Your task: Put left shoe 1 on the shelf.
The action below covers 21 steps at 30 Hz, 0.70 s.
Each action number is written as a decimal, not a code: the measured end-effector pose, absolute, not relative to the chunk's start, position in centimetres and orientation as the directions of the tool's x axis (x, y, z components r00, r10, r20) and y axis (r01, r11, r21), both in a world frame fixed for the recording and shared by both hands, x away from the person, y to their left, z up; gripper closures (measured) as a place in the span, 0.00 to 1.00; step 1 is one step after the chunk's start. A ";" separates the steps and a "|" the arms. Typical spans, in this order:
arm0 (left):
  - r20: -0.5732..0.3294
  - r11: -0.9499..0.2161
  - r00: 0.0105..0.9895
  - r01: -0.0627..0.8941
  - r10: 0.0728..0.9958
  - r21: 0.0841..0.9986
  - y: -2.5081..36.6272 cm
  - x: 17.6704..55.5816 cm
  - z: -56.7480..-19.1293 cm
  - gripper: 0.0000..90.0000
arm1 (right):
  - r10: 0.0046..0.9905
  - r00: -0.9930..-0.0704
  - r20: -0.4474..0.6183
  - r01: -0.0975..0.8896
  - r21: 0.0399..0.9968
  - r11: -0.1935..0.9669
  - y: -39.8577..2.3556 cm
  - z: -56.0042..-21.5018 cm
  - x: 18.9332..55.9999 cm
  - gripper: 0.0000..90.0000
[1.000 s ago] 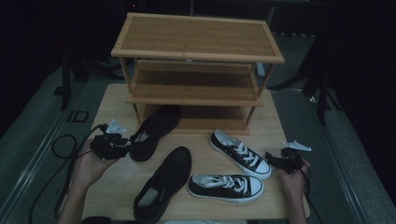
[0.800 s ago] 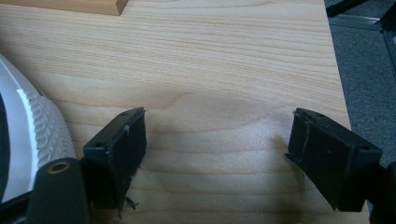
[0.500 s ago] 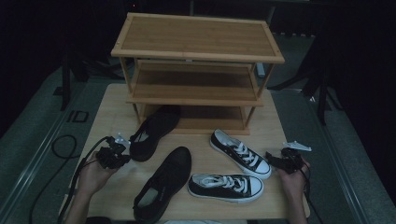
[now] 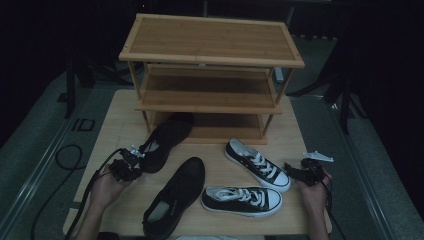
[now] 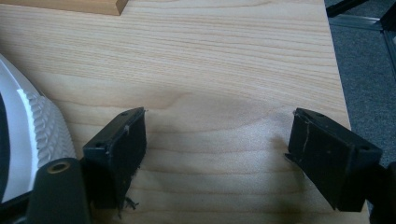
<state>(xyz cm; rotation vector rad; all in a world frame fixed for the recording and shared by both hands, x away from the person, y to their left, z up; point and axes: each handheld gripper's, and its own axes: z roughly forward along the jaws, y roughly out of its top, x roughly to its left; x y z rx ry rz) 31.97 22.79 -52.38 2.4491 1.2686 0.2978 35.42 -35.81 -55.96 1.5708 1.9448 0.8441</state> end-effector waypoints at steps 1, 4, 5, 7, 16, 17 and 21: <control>0.014 -0.534 0.581 0.738 0.814 0.412 22.6 32.0 -52.3 1.00 | 0.977 -0.211 0.002 0.669 0.729 0.143 -35.8 -56.0 35.4 0.21; 0.018 -0.544 0.591 0.730 0.806 0.413 22.0 32.0 -52.3 1.00 | 0.977 -0.211 0.002 0.669 0.729 0.143 -35.8 -56.0 35.4 0.21; 0.013 -0.544 0.596 0.724 0.803 0.424 21.5 32.2 -52.3 1.00 | 0.977 -0.211 0.002 0.669 0.729 0.143 -35.8 -56.0 35.4 0.21; 0.017 -0.551 0.602 0.717 0.798 0.427 20.9 32.5 -52.3 1.00 | 0.978 -0.211 0.003 0.669 0.730 0.142 -35.8 -56.0 35.4 0.21; -0.005 -0.526 0.600 0.706 0.800 0.474 19.7 33.8 -51.8 1.00 | 0.977 -0.212 0.002 0.669 0.729 0.143 -35.8 -56.0 35.4 0.21; 0.000 -0.529 0.604 0.699 0.797 0.481 19.6 33.8 -51.7 1.00 | 0.977 -0.212 0.001 0.668 0.730 0.144 -35.8 -56.0 35.4 0.21; 0.035 -0.551 0.612 0.684 0.790 0.479 18.5 34.3 -51.4 1.00 | 0.977 -0.213 0.002 0.668 0.730 0.144 -35.8 -56.0 35.4 0.21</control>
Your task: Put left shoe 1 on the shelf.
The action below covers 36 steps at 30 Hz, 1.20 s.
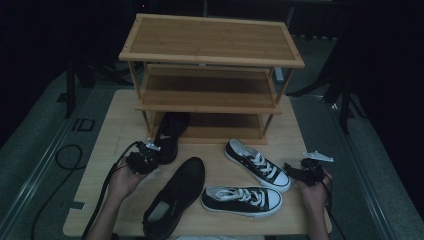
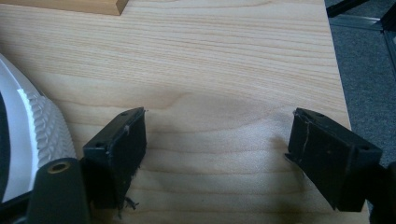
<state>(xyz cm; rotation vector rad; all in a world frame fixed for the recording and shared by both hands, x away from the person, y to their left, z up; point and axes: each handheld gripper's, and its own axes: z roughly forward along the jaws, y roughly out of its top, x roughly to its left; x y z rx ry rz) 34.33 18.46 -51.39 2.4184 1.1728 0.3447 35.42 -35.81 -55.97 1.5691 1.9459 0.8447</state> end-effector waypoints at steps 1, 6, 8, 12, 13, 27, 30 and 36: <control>0.045 -0.558 0.614 0.681 0.788 0.474 18.3 34.5 -51.3 1.00 | 0.977 -0.213 0.001 0.668 0.730 0.145 -35.8 -56.0 35.4 0.21; 0.088 -0.553 0.587 0.686 0.805 0.473 18.2 35.0 -51.2 1.00 | 0.977 -0.213 0.002 0.668 0.730 0.144 -35.8 -56.0 35.4 0.21; 0.095 -0.547 0.577 0.690 0.811 0.474 18.2 35.2 -51.2 1.00 | 0.977 -0.213 0.002 0.668 0.730 0.144 -35.8 -56.0 35.4 0.21; 0.111 -0.536 0.557 0.698 0.823 0.474 18.4 35.5 -51.1 1.00 | 0.977 -0.213 0.002 0.668 0.730 0.145 -35.8 -56.0 35.4 0.21; 0.111 -0.524 0.543 0.705 0.832 0.478 18.5 35.9 -51.1 1.00 | 0.977 -0.213 0.002 0.668 0.730 0.144 -35.8 -56.0 35.4 0.21; 0.118 -0.549 0.572 0.679 0.812 0.487 16.1 37.8 -51.3 1.00 | 0.977 -0.213 0.002 0.668 0.730 0.144 -35.8 -56.0 35.4 0.21; 0.120 -0.556 0.579 0.674 0.807 0.487 15.6 38.1 -51.3 1.00 | 0.977 -0.213 0.002 0.668 0.730 0.144 -35.8 -56.0 35.4 0.21; 0.109 -0.548 0.578 0.675 0.809 0.494 15.1 39.0 -51.3 1.00 | 0.977 -0.213 0.002 0.669 0.730 0.144 -35.8 -56.0 35.4 0.21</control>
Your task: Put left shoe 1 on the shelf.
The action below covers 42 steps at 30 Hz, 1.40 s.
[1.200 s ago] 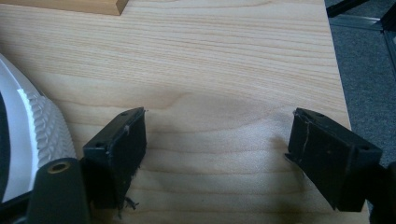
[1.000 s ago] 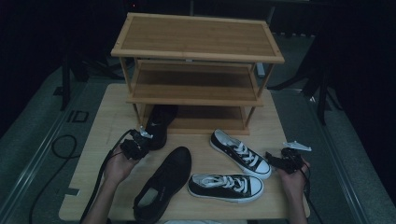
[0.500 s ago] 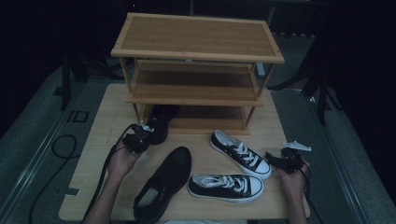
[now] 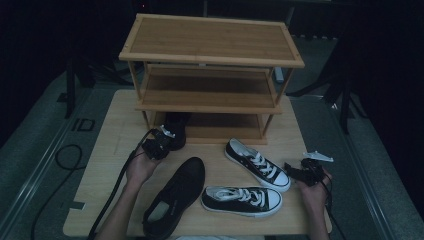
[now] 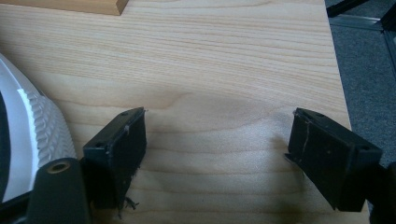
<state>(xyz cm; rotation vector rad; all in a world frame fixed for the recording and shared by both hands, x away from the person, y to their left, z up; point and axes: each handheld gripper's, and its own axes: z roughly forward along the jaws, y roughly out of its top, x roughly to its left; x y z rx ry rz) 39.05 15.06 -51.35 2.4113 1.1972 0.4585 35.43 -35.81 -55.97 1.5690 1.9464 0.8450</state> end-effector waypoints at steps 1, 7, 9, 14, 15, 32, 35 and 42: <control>0.109 -0.548 0.577 0.675 0.810 0.494 14.9 39.2 -51.3 1.00 | 0.977 -0.213 0.002 0.668 0.730 0.145 -35.8 -56.0 35.4 0.21; 0.103 -0.534 0.571 0.667 0.814 0.519 14.8 39.7 -51.0 1.00 | 0.977 -0.213 0.002 0.669 0.730 0.144 -35.8 -56.0 35.4 0.21; 0.104 -0.536 0.573 0.667 0.813 0.518 14.7 39.8 -50.9 1.00 | 0.977 -0.213 0.002 0.668 0.730 0.145 -35.8 -56.0 35.4 0.21; 0.117 -0.544 0.575 0.660 0.809 0.518 14.4 40.2 -50.9 1.00 | 0.977 -0.213 0.002 0.668 0.730 0.145 -35.8 -56.0 35.4 0.21; 0.112 -0.539 0.573 0.661 0.812 0.522 14.4 40.3 -51.0 1.00 | 0.977 -0.213 0.002 0.668 0.730 0.145 -35.8 -56.0 35.4 0.21; 0.086 -0.548 0.600 0.651 0.795 0.525 16.0 38.1 -50.2 0.81 | 0.977 -0.213 0.002 0.668 0.730 0.144 -35.8 -56.0 35.4 0.21; 0.054 -0.531 0.600 0.659 0.798 0.533 16.7 37.6 -50.0 0.78 | 0.977 -0.212 0.002 0.668 0.730 0.144 -35.8 -56.0 35.4 0.21; 0.004 -0.516 0.614 0.660 0.789 0.546 17.6 35.8 -49.2 0.72 | 0.977 -0.211 0.002 0.668 0.730 0.143 -35.8 -56.0 35.4 0.21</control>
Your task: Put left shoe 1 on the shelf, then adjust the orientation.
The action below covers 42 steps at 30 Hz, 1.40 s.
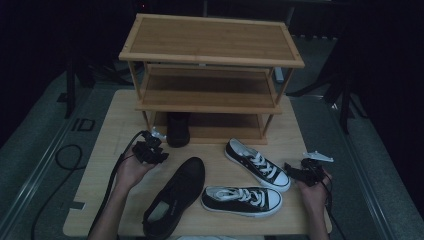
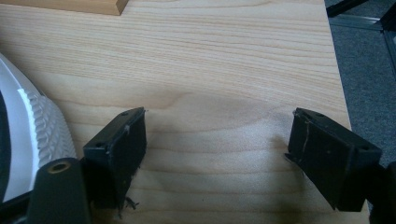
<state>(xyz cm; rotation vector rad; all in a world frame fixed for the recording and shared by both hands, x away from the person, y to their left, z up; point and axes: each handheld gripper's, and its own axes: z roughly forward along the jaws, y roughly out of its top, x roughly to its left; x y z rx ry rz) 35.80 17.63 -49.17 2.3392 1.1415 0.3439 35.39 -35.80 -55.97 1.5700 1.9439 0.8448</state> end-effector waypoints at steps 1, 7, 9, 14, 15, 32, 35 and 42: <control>-0.003 -0.515 0.618 0.659 0.786 0.548 17.7 35.4 -49.0 0.72 | 0.978 -0.211 0.002 0.668 0.730 0.143 -35.8 -56.0 35.4 0.21; -0.041 -0.507 0.634 0.654 0.772 0.561 18.4 34.0 -47.9 0.69 | 0.978 -0.208 0.003 0.669 0.730 0.140 -35.8 -56.0 35.4 0.21; -0.045 -0.507 0.636 0.653 0.770 0.563 18.6 33.6 -47.7 0.68 | 0.978 -0.209 0.003 0.669 0.730 0.141 -35.8 -56.0 35.4 0.21; -0.053 -0.487 0.621 0.661 0.782 0.570 19.0 33.0 -47.3 0.67 | 0.978 -0.208 0.003 0.669 0.730 0.141 -35.8 -56.0 35.4 0.21; -0.064 -0.485 0.628 0.659 0.776 0.575 19.1 32.9 -47.2 0.67 | 0.978 -0.209 0.003 0.669 0.730 0.141 -35.8 -56.0 35.4 0.21; -0.055 -0.612 0.745 0.586 0.665 0.531 17.6 28.4 -44.4 0.99 | 0.978 -0.209 0.003 0.669 0.730 0.141 -35.8 -56.0 35.4 0.21; -0.050 -0.624 0.752 0.581 0.657 0.523 17.2 27.6 -43.6 1.00 | 0.978 -0.209 0.003 0.669 0.730 0.141 -35.8 -56.0 35.4 0.21; -0.080 -0.621 0.754 0.591 0.652 0.515 16.7 26.2 -42.5 0.99 | 0.978 -0.210 0.003 0.669 0.730 0.141 -35.8 -56.0 35.4 0.21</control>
